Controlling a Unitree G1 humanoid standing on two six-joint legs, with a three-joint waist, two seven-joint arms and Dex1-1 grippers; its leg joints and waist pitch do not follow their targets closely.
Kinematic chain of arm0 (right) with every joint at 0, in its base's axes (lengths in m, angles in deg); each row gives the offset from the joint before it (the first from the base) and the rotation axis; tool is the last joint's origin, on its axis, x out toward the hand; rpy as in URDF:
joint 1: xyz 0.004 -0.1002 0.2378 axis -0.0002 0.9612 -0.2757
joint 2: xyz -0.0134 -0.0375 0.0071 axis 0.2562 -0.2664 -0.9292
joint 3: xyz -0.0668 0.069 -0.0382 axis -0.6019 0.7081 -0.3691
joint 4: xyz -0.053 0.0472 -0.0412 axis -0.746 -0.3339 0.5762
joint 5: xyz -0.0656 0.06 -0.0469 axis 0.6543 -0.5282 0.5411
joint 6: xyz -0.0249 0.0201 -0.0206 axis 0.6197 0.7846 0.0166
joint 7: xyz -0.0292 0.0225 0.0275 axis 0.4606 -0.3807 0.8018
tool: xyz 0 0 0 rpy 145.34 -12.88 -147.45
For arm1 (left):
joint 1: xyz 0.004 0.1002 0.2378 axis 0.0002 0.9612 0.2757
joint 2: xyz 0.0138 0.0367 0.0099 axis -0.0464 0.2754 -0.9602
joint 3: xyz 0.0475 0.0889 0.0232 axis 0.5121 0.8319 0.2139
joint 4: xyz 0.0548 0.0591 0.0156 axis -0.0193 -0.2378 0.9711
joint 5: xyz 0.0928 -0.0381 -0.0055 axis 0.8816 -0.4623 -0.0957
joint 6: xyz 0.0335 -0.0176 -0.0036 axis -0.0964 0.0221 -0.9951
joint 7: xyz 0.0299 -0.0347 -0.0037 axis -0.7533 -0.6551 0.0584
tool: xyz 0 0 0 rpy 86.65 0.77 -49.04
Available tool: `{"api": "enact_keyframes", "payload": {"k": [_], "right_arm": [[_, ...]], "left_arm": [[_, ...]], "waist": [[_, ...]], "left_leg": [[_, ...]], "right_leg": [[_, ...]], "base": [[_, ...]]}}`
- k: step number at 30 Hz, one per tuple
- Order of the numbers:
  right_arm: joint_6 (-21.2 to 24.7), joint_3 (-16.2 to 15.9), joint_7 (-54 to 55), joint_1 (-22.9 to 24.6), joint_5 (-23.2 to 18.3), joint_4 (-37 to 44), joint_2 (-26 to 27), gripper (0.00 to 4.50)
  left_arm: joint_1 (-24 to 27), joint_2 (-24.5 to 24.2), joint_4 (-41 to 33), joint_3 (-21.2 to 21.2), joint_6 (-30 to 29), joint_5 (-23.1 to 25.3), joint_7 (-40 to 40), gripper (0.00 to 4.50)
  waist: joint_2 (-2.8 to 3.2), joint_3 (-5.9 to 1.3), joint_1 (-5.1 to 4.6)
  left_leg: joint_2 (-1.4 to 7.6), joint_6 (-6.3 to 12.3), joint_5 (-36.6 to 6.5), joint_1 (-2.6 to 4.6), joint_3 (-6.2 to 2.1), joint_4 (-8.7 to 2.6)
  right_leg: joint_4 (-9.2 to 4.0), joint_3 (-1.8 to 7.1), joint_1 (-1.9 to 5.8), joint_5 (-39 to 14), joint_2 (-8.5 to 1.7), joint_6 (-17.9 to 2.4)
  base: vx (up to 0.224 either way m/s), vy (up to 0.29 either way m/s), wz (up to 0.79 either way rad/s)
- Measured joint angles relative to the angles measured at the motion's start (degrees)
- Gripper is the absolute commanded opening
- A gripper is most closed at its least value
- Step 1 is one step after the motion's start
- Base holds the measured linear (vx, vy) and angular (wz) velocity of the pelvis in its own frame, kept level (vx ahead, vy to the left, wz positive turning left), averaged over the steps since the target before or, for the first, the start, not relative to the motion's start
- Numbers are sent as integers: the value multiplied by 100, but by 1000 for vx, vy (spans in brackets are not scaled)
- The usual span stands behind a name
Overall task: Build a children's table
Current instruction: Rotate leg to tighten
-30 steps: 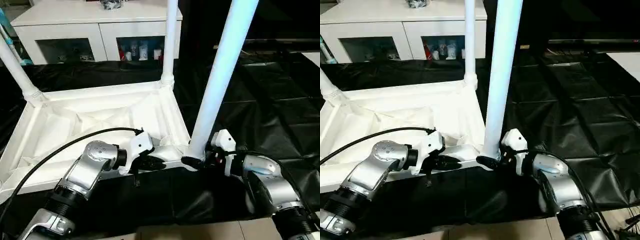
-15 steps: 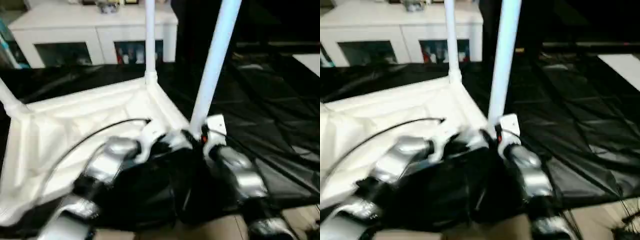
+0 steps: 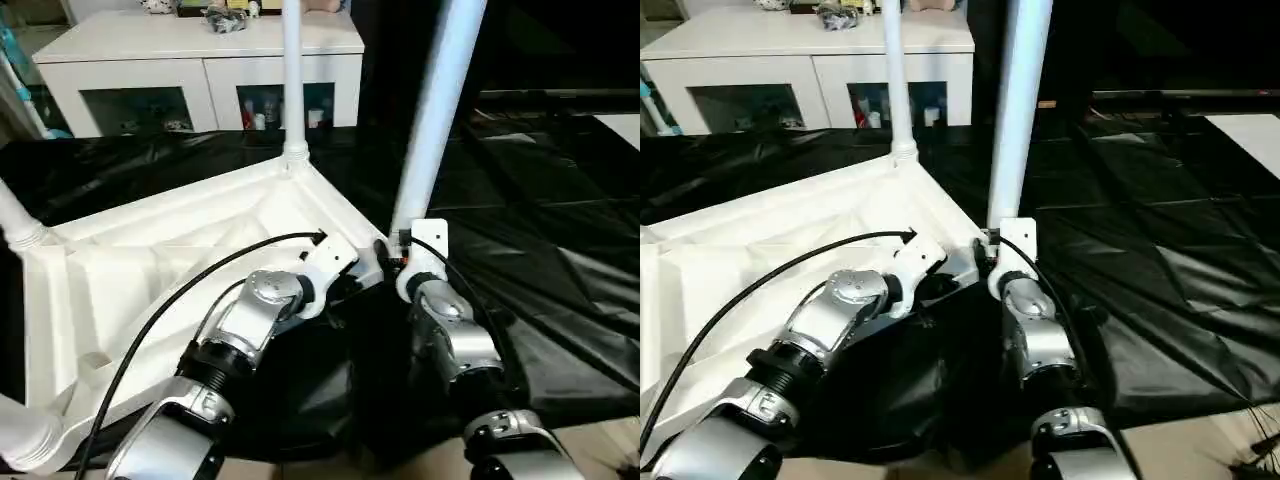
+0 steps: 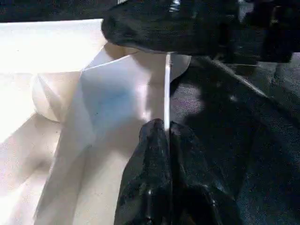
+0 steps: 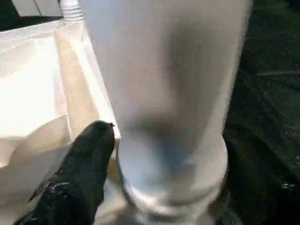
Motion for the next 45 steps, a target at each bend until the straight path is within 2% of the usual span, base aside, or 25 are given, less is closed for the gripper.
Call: {"api": "enact_keyframes", "payload": {"k": [2,7,14,17,20,24,26,34,35,38,40,44,45], "right_arm": [[-104,-28,-124,27,23,0,-5,387],[-321,-421,-688,122,161,28,-341,397],[-758,-699,-1955,291,165,271,-986,397],[-1014,-861,-2689,389,121,551,-1482,397],[-1039,-887,-3161,539,6,741,-1616,397],[-935,-1084,-4360,1021,-333,1332,-2155,397],[-904,-1098,-4701,1129,-416,1382,-2278,397],[-833,-1144,-5056,1196,-676,1525,-2302,397],[-777,-1139,-5110,1196,-728,1586,-2307,370],[-739,-1117,-5195,1208,-848,1663,-2309,358],[-738,-1117,-5226,1223,-854,1702,-2316,329],[-738,-1121,-5233,1250,-853,1702,-2343,304],[-739,-1124,-5237,1250,-851,1702,-2347,285]], "left_arm": [[2,-45,-10,1,69,4,-70,0],[98,-240,-155,-7,213,-40,-388,0],[378,-627,-523,8,463,-181,-1088,0],[611,-921,-949,85,531,-286,-1641,0],[664,-1067,-1093,117,538,-367,-1869,0],[877,-1370,-1439,133,539,-518,-2273,0],[915,-1467,-1487,110,520,-579,-2382,0],[1121,-1595,-1835,123,332,-644,-2676,0],[1137,-1616,-1868,135,318,-667,-2715,0],[1137,-1646,-1890,169,289,-714,-2741,0],[1141,-1650,-1917,177,252,-724,-2749,0],[1142,-1657,-1923,178,223,-729,-2770,0],[1142,-1658,-1926,178,218,-729,-2773,0]], "waist": [[-2,2,-1],[2,0,-8],[45,-8,25],[48,-6,72],[46,-5,77],[38,0,122],[27,7,113],[22,11,114],[21,11,118],[21,11,127],[21,11,136],[20,12,140],[20,12,140]], "left_leg": [[-1,0,0,-4,0,-16],[4,-1,0,-40,0,-38],[15,2,2,-43,1,-83],[19,25,16,-63,1,-66],[19,34,17,-91,5,-47],[21,50,7,-103,6,-36],[25,50,9,-103,6,-31],[28,48,9,-104,7,-8],[28,48,9,-105,7,-8],[28,48,9,-107,7,-8],[29,48,9,-107,7,-7],[28,48,9,-108,7,-2],[28,48,9,-107,7,0]], "right_leg": [[-1,-2,-19,0,0,0],[9,-5,-69,26,7,-14],[9,-25,-86,4,18,-21],[7,-27,-89,-17,17,-23],[1,-25,-102,-24,14,-27],[6,-30,-127,-24,12,-27],[15,-29,-138,-24,14,-27],[27,-24,-137,-23,15,-28],[25,-23,-137,-23,15,-28],[26,-25,-137,-23,15,-28],[28,-26,-139,-23,15,-28],[29,-25,-138,-23,15,-29],[30,-25,-137,-23,15,-29]], "base": [[0,0,0],[0,0,0],[0,0,0],[0,0,0],[0,0,0],[0,0,0],[0,0,0],[0,0,0],[0,0,0],[0,0,0],[0,0,0],[0,0,0],[0,0,0]]}}
